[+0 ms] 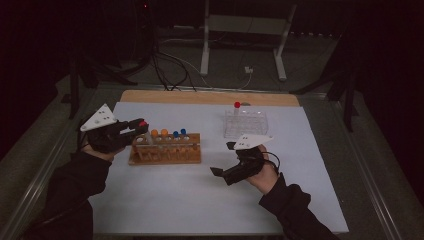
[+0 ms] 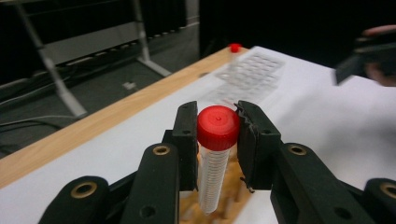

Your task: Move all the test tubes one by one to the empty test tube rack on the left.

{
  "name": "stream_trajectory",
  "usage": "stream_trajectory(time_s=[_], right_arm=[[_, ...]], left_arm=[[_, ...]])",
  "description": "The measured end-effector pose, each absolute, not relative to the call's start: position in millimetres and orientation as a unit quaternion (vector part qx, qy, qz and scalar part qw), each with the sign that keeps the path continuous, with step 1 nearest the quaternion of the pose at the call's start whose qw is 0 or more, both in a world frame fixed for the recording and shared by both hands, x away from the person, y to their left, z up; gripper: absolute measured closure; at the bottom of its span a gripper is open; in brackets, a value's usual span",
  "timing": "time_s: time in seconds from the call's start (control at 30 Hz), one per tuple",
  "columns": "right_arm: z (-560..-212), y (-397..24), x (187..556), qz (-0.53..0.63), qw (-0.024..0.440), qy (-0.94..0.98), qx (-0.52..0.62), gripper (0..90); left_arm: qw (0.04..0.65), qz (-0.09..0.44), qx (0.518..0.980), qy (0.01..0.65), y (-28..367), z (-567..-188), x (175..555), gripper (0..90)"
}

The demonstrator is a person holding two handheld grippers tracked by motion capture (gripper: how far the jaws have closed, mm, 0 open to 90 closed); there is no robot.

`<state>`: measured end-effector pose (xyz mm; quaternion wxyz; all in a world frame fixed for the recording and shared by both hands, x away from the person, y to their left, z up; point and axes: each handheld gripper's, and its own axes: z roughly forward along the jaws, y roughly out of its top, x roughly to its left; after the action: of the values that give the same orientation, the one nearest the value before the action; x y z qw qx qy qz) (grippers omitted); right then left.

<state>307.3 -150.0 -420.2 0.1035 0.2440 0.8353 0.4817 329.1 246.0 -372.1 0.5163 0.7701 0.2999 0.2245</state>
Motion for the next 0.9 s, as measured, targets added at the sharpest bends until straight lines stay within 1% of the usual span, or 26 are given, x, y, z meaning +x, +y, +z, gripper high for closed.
stream_trajectory(time_s=[0.2, 0.23, 0.43, 0.9], right_arm=[[-420, -151, 308, 0.482, 0.105, 0.835, 0.245, 0.0], [-420, -152, 308, 0.482, 0.105, 0.835, 0.244, 0.0], [-420, -154, 308, 0.484, 0.103, 0.834, 0.244, 0.0], [-422, -156, 309, 0.484, 0.098, 0.834, 0.245, 0.0]], left_arm=[[0.517, 0.242, 0.754, 0.325, 255, -380, 344, 71.8], [0.52, 0.237, 0.752, 0.327, 256, -382, 347, 71.8], [0.507, 0.243, 0.753, 0.341, 253, -399, 358, 71.8], [0.487, 0.224, 0.765, 0.357, 250, -439, 364, 71.8]])
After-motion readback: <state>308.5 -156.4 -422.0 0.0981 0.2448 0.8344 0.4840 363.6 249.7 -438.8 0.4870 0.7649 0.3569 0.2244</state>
